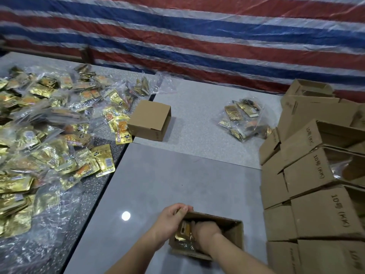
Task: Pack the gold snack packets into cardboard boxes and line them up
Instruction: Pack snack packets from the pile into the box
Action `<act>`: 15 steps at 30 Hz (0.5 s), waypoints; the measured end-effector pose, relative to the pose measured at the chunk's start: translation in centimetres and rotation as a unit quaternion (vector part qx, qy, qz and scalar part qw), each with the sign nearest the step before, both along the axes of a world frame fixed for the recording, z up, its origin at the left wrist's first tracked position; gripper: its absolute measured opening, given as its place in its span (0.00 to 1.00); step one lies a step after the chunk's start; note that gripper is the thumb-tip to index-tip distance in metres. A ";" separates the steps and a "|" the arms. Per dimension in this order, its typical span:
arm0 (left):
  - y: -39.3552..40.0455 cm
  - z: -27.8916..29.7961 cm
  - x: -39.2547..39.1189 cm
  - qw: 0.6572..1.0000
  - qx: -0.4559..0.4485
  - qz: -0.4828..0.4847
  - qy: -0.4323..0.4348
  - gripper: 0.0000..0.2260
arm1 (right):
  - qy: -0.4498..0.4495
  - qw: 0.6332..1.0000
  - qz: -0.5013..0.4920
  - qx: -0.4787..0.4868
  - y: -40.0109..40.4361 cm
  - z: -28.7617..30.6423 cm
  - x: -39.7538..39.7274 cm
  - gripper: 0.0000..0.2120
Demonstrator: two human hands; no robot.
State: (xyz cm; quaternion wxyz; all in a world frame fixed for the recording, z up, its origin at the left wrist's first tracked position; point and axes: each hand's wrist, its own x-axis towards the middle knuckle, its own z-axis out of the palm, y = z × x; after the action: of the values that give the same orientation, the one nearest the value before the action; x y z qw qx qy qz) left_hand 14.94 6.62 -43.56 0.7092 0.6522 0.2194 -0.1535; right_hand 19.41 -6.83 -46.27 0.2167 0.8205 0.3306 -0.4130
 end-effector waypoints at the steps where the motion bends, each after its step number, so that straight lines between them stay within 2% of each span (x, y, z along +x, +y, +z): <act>1: 0.0 0.1 0.0 1.000 0.004 0.000 -0.001 0.10 | -0.001 1.000 0.003 0.000 0.1 0.4 0.0 0.29; 3: 0.1 0.2 0.0 1.000 0.014 -0.004 -0.004 0.10 | 0.012 1.000 -0.022 0.010 -0.1 1.8 0.4 0.27; 5: 0.1 0.2 0.2 1.000 0.024 -0.013 -0.006 0.10 | 0.037 0.997 -0.056 0.037 -0.6 3.2 1.2 0.20; 8: -0.1 0.2 0.3 1.000 0.026 -0.010 -0.011 0.09 | 0.070 0.982 -0.110 0.136 -1.6 4.5 1.5 0.15; 11: -0.3 0.3 0.1 0.998 0.051 -0.014 -0.022 0.10 | 0.139 0.957 -0.180 0.178 -1.8 3.3 0.7 0.19; 13: -0.5 0.2 -0.1 0.998 0.062 -0.013 -0.031 0.10 | 0.149 0.954 -0.202 0.165 -1.2 1.7 0.2 0.23; 15: -0.8 0.3 -0.3 0.997 0.066 -0.009 -0.037 0.10 | 0.147 0.947 -0.209 0.197 -0.4 0.7 -0.1 0.25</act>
State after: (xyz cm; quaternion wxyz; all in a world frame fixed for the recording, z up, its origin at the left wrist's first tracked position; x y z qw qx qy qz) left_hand 14.68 5.80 -43.31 0.6710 0.7046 0.1970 -0.1207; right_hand 19.34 -7.26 -45.53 -0.0914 0.8275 0.2552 -0.4917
